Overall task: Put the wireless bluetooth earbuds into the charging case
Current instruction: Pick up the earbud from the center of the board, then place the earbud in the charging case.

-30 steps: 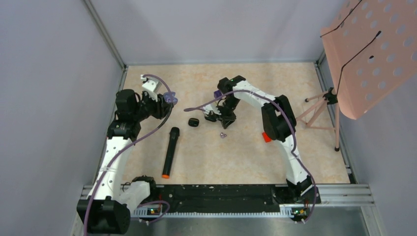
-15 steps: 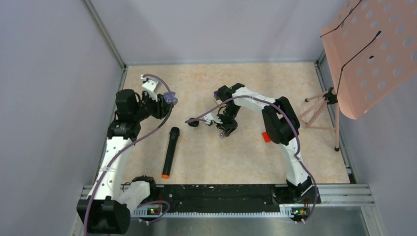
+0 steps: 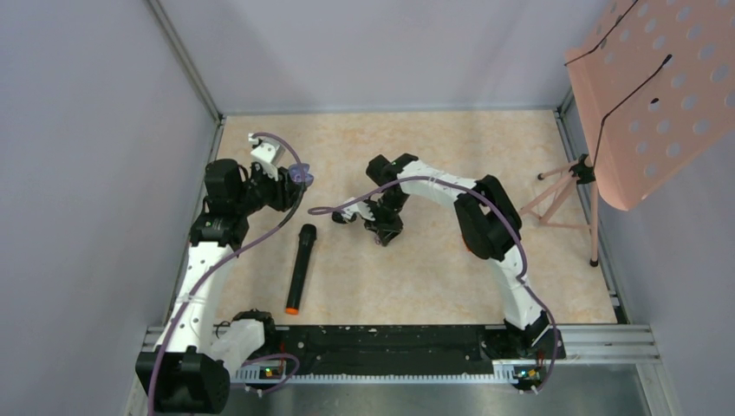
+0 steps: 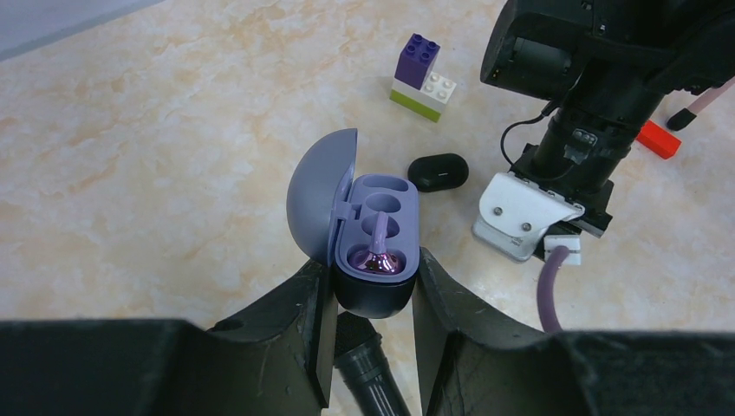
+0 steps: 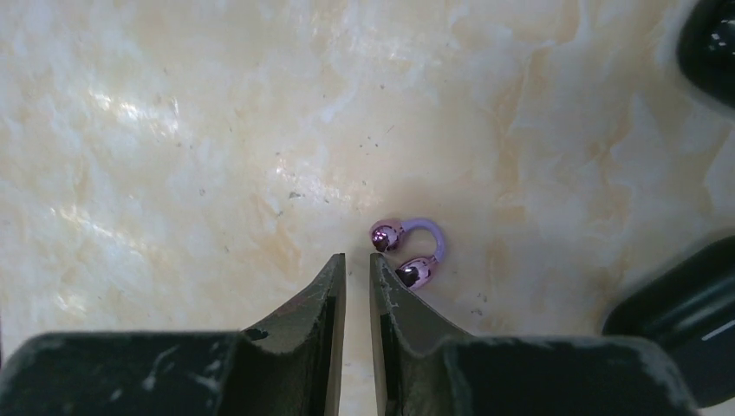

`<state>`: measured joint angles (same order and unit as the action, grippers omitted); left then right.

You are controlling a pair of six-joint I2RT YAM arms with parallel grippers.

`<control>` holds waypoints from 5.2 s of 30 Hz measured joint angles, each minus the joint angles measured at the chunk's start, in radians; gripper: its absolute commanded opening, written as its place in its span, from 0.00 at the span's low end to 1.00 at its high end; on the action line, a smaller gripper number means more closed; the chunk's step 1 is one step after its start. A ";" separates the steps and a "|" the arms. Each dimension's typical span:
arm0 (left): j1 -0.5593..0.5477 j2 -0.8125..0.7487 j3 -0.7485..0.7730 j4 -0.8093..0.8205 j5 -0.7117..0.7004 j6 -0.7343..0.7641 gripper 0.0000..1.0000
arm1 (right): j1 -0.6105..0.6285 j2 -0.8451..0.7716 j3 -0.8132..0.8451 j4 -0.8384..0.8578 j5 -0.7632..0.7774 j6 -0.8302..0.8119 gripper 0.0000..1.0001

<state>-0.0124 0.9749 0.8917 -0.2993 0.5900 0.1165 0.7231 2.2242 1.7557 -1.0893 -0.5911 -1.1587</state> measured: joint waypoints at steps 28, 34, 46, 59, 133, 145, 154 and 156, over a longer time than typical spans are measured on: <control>0.047 -0.030 0.000 -0.021 -0.025 -0.031 0.00 | -0.012 0.105 0.293 -0.060 -0.006 0.145 0.17; 0.072 -0.031 0.000 -0.024 -0.043 -0.045 0.00 | -0.012 0.113 0.281 -0.058 0.002 0.130 0.20; 0.084 -0.035 0.000 -0.025 -0.056 -0.063 0.00 | -0.005 0.113 0.232 -0.058 0.022 0.104 0.20; 0.090 -0.042 0.000 -0.025 -0.056 -0.066 0.00 | 0.000 0.113 0.193 -0.054 0.023 0.090 0.17; -0.189 0.200 0.107 0.446 0.368 -0.403 0.00 | 0.122 -0.860 -0.584 1.362 0.299 0.253 0.00; -0.189 0.199 0.109 0.457 0.390 -0.438 0.00 | 0.143 -0.860 -0.600 1.381 0.314 0.199 0.00; -0.187 0.190 0.109 0.454 0.388 -0.449 0.00 | 0.146 -0.860 -0.604 1.379 0.344 0.171 0.00; -0.187 0.186 0.109 0.454 0.387 -0.451 0.00 | 0.148 -0.860 -0.604 1.376 0.354 0.166 0.00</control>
<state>-0.1989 1.1606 1.0008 0.1547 0.9771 -0.3347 0.8707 1.3640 1.1515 0.2871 -0.2375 -0.9924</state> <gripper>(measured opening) 0.383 0.003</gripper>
